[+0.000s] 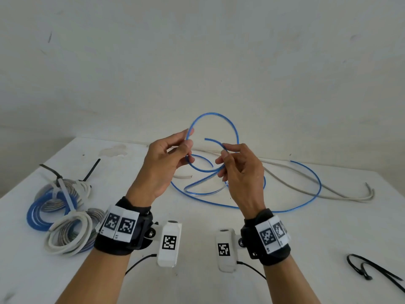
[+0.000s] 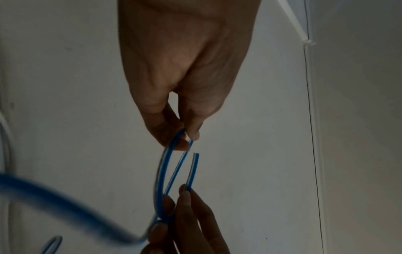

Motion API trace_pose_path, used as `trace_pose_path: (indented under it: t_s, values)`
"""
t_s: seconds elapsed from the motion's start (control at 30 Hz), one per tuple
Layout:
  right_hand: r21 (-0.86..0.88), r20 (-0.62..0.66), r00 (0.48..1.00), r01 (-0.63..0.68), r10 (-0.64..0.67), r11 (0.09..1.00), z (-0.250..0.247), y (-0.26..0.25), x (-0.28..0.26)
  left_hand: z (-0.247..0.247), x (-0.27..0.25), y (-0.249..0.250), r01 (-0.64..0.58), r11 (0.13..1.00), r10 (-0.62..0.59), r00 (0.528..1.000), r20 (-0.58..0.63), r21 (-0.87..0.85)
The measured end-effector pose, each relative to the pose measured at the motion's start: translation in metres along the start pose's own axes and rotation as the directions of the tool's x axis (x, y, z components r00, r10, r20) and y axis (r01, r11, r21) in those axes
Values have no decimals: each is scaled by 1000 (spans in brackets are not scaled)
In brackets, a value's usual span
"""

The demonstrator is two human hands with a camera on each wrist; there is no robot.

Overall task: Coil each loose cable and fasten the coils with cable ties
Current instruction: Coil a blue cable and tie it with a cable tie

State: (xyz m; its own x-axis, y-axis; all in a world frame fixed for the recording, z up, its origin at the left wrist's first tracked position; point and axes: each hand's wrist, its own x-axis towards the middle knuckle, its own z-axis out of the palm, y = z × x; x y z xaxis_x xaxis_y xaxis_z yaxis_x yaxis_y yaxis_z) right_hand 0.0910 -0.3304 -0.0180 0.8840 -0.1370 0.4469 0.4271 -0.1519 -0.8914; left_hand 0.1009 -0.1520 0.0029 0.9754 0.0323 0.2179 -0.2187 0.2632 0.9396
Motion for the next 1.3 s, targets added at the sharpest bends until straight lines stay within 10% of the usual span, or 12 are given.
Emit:
trace_pose_path:
  t_s: [0.23,0.7,1.0,1.3]
  values:
    - [-273,74,990,134,-118,953,-2,-1,-1,2,-3,-2,-87,992,90,995,-32,86]
    - [-333,71,979,204,-191,920,5,-6,-6,-5,-7,2,61,949,-143,958,248,309]
    - [-579,97,938,325,-332,748,3,0,-5,-10,-4,1,-2,907,-97,972,214,421]
    - [-21,27,998,49,-49,999,-6,-12,-1,-11,-5,10,6,983,-31,991,130,185]
